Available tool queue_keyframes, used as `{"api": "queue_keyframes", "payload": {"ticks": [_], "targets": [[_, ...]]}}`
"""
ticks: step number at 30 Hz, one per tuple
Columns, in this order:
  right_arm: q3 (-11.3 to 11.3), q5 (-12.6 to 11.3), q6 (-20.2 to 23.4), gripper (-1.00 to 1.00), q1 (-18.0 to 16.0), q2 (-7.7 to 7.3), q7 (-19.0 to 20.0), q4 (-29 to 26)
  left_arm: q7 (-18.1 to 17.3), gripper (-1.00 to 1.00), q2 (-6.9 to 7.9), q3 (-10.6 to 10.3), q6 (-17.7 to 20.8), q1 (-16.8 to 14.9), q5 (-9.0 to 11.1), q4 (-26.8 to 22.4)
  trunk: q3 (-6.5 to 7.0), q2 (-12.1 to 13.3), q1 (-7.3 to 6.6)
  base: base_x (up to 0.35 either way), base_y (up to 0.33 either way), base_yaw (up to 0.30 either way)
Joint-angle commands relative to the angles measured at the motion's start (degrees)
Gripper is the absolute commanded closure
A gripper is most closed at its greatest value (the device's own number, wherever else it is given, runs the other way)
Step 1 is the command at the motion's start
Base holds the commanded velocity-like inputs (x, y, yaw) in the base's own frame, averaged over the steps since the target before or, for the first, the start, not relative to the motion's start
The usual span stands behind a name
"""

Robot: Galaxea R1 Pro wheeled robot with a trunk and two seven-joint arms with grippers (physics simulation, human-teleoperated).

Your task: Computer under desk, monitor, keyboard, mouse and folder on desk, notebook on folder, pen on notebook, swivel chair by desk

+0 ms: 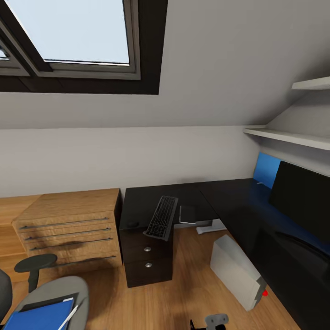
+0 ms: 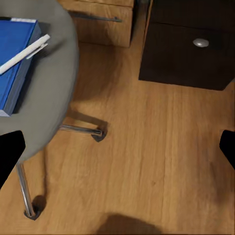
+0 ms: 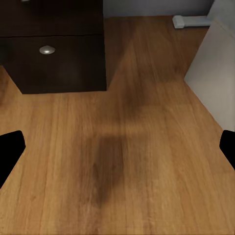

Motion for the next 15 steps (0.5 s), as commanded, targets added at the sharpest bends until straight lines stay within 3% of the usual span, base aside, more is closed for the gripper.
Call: {"api": "queue_keyframes", "payload": {"ticks": [1,3,4,5,6,7,9,10,11,15], "targets": [[0.4,-0.4,-0.2,-1.0,0.0,0.47,-0.3,-0.9,0.4,-1.0,0.03,-0.3,0.0,0.0,1.0,-1.9,-0.26,-0.5,0.23,0.0,0.0,0.0],[0.3,-0.4,-0.1,-1.0,0.0,1.12,-0.4,-3.7,0.5,-1.0,0.02,-0.2,1.9,0.0,1.4,-5.5,-0.62,-1.3,0.67,0.0,0.0,0.0],[0.1,-0.4,0.1,-1.0,0.0,1.47,-0.5,-7.7,0.5,-1.0,0.04,-0.1,7.5,0.0,1.6,-10.7,-0.8,-1.7,0.89,0.0,0.0,0.0],[0.0,-0.5,0.2,-1.0,0.0,1.54,-0.6,-9.2,0.5,-1.0,0.05,-0.1,10.3,0.0,1.7,-12.7,-0.98,-2.1,1.11,0.0,0.0,0.0],[-0.4,-0.9,0.3,-1.0,0.0,1.67,-0.8,-12.0,0.6,-1.0,0.07,0.1,16.7,0.0,2.1,-17.1,-1.16,-2.5,1.33,0.0,0.0,0.0],[-0.8,-1.3,0.4,-1.0,0.0,1.72,-1.0,-13.4,0.6,-1.0,0.07,0.3,20.2,0.0,2.3,-19.3,-1.34,-2.9,1.55,0.0,0.0,0.0],[-3.8,-5.0,0.5,-1.0,-0.1,1.88,-2.1,-17.6,0.8,-1.0,0.04,1.8,32.4,0.0,3.4,-27.0,-1.7,-3.7,1.99,0.0,0.0,0.0],[-4.6,-6.2,0.6,-1.0,-0.1,1.92,-2.3,-18.5,0.8,-1.0,0.03,2.4,34.7,0.0,3.8,-28.6,-1.88,-4.1,2.21,0.0,0.0,0.0],[-6.3,-10.3,1.1,-1.0,-0.3,2.05,-2.8,-20.9,0.9,-1.0,-0.14,3.6,39.4,0.0,4.9,-33.2,-2.06,-4.5,2.43,0.0,0.0,0.0],[-7.6,-18.6,4.4,-1.0,-0.5,2.17,-2.2,-25.2,1.0,-1.0,-1.95,4.6,43.2,-0.5,6.1,-39.6,-2.78,-6.1,3.31,0.0,0.0,0.0]]}}
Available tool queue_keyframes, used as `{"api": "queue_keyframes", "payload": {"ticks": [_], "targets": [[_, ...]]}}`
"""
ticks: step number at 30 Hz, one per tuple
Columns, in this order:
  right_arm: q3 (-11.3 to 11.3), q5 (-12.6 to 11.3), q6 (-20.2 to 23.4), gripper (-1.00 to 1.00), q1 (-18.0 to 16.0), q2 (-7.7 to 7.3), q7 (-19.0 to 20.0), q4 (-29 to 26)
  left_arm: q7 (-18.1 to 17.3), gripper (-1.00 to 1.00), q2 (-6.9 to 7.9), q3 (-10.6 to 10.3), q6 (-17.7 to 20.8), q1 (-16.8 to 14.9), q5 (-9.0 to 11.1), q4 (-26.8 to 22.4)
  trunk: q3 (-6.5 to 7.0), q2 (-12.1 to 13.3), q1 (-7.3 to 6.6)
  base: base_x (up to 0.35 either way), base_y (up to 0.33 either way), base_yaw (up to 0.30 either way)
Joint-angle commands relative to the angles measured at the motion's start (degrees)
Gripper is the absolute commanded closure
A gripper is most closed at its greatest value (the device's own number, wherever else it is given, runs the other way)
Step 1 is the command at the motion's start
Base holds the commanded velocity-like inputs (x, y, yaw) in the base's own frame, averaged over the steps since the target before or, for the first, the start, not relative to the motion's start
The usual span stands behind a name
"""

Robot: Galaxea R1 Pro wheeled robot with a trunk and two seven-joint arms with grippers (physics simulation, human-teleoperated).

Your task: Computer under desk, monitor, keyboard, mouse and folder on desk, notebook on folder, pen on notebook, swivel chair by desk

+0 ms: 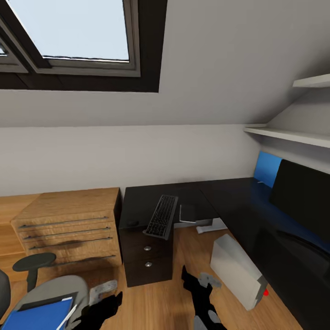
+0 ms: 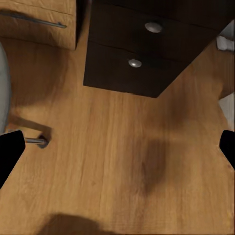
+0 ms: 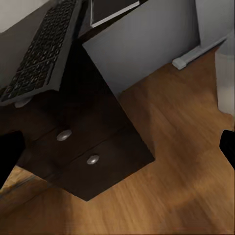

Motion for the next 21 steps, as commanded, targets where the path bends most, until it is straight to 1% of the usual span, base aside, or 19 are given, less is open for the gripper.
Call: {"api": "queue_keyframes", "payload": {"ticks": [1,2,3,5,7,8,9,11,12,14,15,16,18,21], "targets": [[0.4,-1.9,0.2,-1.0,-0.1,-0.04,-0.1,-1.0,0.5,-1.0,-0.42,0.1,0.5,-0.4,0.7,-0.7,-0.26,-0.5,0.24,0.0,0.0,0.0],[0.2,-4.5,1.2,-1.0,-0.1,0.0,0.5,-3.1,0.6,-1.0,-1.06,0.2,0.9,-1.3,0.8,-1.5,-0.44,-0.9,0.46,0.0,0.0,0.0],[0.2,-5.7,1.7,-1.0,-0.1,0.01,0.9,-4.2,0.6,-1.0,-1.29,0.3,1.1,-1.7,0.9,-1.7,-0.62,-1.3,0.68,0.0,0.0,0.0],[0.1,-11.0,3.5,-1.0,-0.2,0.03,3.1,-8.3,0.6,-1.0,-1.87,0.5,1.5,-3.1,1.6,-2.4,-0.98,-2.1,1.12,0.0,0.0,0.0],[0.0,-13.8,4.8,-1.0,-0.2,0.01,4.6,-9.9,0.6,-1.0,-2.02,0.6,1.6,-3.4,2.3,-2.5,-1.34,-2.9,1.56,0.0,0.0,0.0],[-0.1,-19.9,8.1,-1.0,-0.2,-0.11,8.2,-12.4,0.6,-1.0,-2.16,1.8,1.7,-3.7,3.8,-2.4,-1.52,-3.3,1.78,0.0,0.0,0.0],[-0.2,-21.4,9.1,-1.0,-0.2,-0.17,9.2,-12.9,0.6,-1.0,-2.15,2.2,1.7,-3.8,4.1,-2.3,-1.7,-3.7,2.0,0.0,0.0,0.0],[-0.4,-27.3,12.5,-1.0,-0.2,-0.56,13.3,-13.9,0.5,-1.0,-2.12,4.4,1.8,-3.9,4.8,-1.8,-2.06,-4.5,2.44,0.0,0.0,0.0],[-0.4,-29.9,13.7,-1.0,-0.1,-1.11,15.4,-14.2,0.4,-1.0,-2.11,5.6,1.8,-3.9,5.0,-1.9,-2.24,-4.9,2.66,0.0,0.0,0.0],[-0.3,-31.8,14.6,-1.0,0.0,-1.87,17.5,-14.3,0.4,-1.0,-2.11,6.4,1.8,-3.9,5.1,-2.2,-2.6,-5.7,3.1,0.0,0.0,0.0],[-0.1,-33.1,15.2,-1.0,0.0,-2.41,19.2,-14.2,0.4,-1.0,-2.1,6.9,1.8,-4.0,5.2,-2.3,-2.78,-6.1,3.32,0.0,0.0,0.0],[0.1,-33.9,15.5,-1.0,0.0,-2.73,20.4,-14.2,0.4,-1.0,-2.07,7.3,1.8,-4.0,5.2,-2.2,-2.96,-6.5,3.53,0.0,0.0,0.0],[0.6,-34.9,16.0,-1.0,0.0,-3.09,21.8,-14.0,0.4,-1.0,-2.06,7.7,1.8,-4.0,5.2,-2.0,-3.32,-7.3,3.97,0.0,0.0,0.0],[0.7,-35.0,16.0,-1.0,0.0,-3.1,22.1,-13.3,0.4,-1.0,-2.15,7.7,1.8,-4.0,5.1,-1.9,-3.85,-8.5,4.63,0.0,0.0,0.0]]}}
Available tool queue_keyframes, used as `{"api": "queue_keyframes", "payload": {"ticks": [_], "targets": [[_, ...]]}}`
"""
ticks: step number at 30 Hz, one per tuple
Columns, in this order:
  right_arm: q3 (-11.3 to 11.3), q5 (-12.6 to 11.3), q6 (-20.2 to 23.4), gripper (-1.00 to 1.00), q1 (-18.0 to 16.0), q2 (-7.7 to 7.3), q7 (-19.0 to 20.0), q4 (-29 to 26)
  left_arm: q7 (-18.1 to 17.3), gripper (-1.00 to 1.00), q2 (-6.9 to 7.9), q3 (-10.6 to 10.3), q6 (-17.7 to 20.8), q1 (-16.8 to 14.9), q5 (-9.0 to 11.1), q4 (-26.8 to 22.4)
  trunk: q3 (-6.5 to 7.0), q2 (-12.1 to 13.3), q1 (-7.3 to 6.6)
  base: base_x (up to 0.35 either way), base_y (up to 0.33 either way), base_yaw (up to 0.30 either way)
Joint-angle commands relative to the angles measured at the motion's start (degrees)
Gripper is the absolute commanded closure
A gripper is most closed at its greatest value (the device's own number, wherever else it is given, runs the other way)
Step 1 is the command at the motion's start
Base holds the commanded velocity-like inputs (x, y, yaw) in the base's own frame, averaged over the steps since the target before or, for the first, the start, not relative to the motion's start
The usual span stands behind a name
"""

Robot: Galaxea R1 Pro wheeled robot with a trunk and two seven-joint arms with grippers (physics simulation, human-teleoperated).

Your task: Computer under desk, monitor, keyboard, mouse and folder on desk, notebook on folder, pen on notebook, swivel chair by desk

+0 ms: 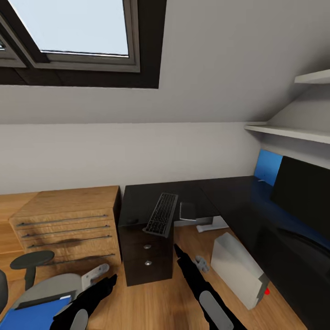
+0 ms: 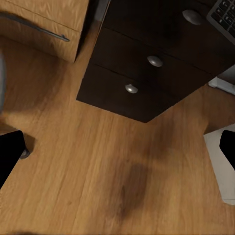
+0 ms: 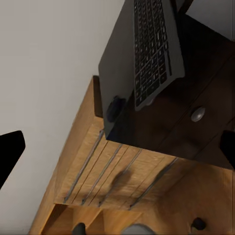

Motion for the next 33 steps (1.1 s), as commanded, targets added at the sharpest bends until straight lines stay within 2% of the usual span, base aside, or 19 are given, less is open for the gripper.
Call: {"api": "queue_keyframes", "payload": {"ticks": [1,5,6,10,11,14,15,18,22,23,31,33], "targets": [[0.2,-0.6,-0.4,-1.0,-0.1,-0.04,0.3,0.4,0.4,-1.0,-0.09,0.0,0.2,0.0,0.6,0.1,-0.26,-0.5,0.23,0.0,0.0,0.0],[0.2,-0.7,-0.3,-1.0,-0.1,-0.06,0.4,1.1,0.4,-1.0,-0.18,-0.4,0.1,0.0,0.6,2.9,-0.98,-2.1,1.11,0.0,0.0,0.0],[0.5,-0.7,-0.3,-1.0,-0.1,0.98,0.3,2.7,0.4,-1.0,-0.14,-1.1,0.0,0.0,0.5,3.5,-1.16,-2.5,1.33,0.0,0.0,0.0],[0.5,-0.7,-0.3,-1.0,-0.1,2.35,0.4,5.0,0.4,-1.0,-0.05,-1.3,0.0,0.0,0.6,3.8,-1.88,-4.1,2.21,0.0,0.0,0.0],[-0.6,-1.2,-0.3,-1.0,-0.1,2.8,0.6,7.5,0.4,-1.0,-0.06,-1.6,0.1,0.0,0.5,3.5,-2.06,-4.5,2.43,0.0,0.0,0.0],[-1.6,-1.4,-0.3,-1.0,-0.1,2.82,0.8,7.3,0.4,-1.0,-0.08,-2.2,0.2,0.0,0.6,2.6,-2.6,-5.7,3.09,0.0,0.0,0.0],[-1.8,-1.4,-0.3,-1.0,-0.1,2.87,0.8,7.4,0.4,-1.0,-0.05,-4.1,0.1,0.0,0.5,2.4,-2.78,-6.1,3.31,0.0,0.0,0.0],[-1.8,-1.5,-0.2,-1.0,-0.1,2.87,0.8,7.4,0.4,-1.0,0.03,-5.7,0.0,0.0,0.5,2.2,-3.31,-7.3,3.97,0.0,0.0,0.0],[-1.6,-1.5,-0.3,-1.0,0.0,3.03,1.3,7.3,0.4,-1.0,0.07,-6.3,0.1,0.0,0.5,2.0,-4.03,-8.9,4.84,0.0,0.0,0.0],[-1.8,-1.6,-0.3,-1.0,0.0,3.03,2.6,7.3,0.4,-1.0,0.08,-6.5,0.1,0.0,0.5,2.0,-4.21,-9.3,5.06,0.0,0.0,0.0],[-1.7,-1.7,-0.3,-1.0,0.0,3.05,3.5,7.3,0.5,-1.0,0.14,-6.5,0.1,0.0,0.4,1.2,-5.65,-12.5,6.82,0.0,0.0,0.0],[-1.6,-1.7,-0.3,-1.0,0.0,3.11,3.5,7.3,1.9,-1.0,0.15,-6.5,0.1,0.0,0.4,0.9,-6.01,-13.3,7.26,0.0,0.0,0.0]]}}
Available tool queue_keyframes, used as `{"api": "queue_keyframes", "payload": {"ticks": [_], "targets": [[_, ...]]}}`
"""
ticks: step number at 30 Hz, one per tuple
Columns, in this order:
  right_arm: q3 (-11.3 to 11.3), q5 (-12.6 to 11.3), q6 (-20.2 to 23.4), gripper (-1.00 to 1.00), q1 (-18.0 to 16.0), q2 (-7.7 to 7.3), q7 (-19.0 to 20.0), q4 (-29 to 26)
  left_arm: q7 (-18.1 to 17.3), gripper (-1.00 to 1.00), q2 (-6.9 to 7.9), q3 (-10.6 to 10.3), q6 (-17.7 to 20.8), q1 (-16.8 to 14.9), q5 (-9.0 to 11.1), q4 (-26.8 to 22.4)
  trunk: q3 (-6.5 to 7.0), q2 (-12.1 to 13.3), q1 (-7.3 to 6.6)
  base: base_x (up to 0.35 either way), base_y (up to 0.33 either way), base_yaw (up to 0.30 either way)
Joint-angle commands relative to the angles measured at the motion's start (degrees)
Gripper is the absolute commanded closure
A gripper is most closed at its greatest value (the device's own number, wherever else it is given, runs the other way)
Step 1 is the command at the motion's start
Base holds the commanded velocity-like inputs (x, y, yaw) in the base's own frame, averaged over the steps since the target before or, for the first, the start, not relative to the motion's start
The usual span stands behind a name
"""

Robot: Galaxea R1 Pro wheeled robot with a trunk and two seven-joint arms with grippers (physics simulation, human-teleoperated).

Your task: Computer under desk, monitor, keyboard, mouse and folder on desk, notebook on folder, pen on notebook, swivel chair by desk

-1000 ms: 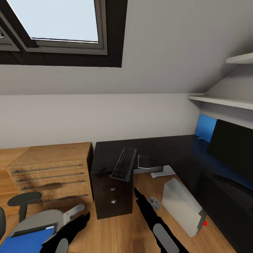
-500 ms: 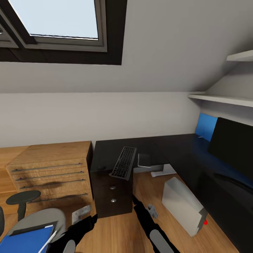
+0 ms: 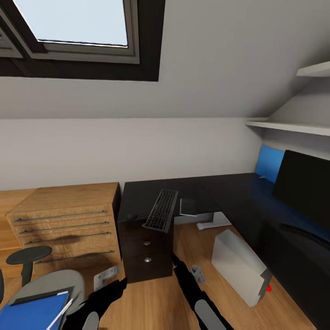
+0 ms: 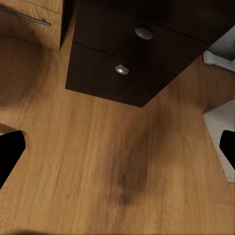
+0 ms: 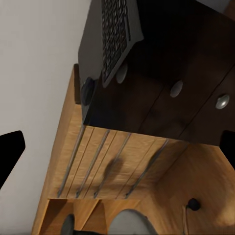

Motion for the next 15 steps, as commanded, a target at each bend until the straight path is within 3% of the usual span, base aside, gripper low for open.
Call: {"api": "queue_keyframes", "payload": {"ticks": [1,2,3,15], "targets": [[0.2,-0.6,-0.3,-1.0,-0.1,-0.05,0.2,0.1,1.3,-1.0,0.0,-0.1,0.1,0.0,0.6,-0.2,-0.25,-0.5,0.23,0.0,0.0,0.0],[0.2,-0.6,-0.3,-1.0,-0.1,-0.05,0.2,0.1,1.3,-1.0,0.0,-0.1,0.1,0.0,0.6,-0.2,-0.43,-0.9,0.45,0.0,0.0,0.0],[0.1,-0.5,-0.4,-1.0,-0.1,-0.1,0.1,0.0,3.9,-1.0,-0.05,-0.3,0.2,0.0,0.5,-1.1,-0.61,-1.3,0.67,0.0,0.0,0.0],[0.2,-0.2,-0.5,-1.0,-0.1,-0.11,0.0,0.1,4.2,-1.0,0.02,-0.1,0.4,0.0,0.5,-1.8,-2.77,-6.1,3.3,0.0,0.0,0.0]]}}
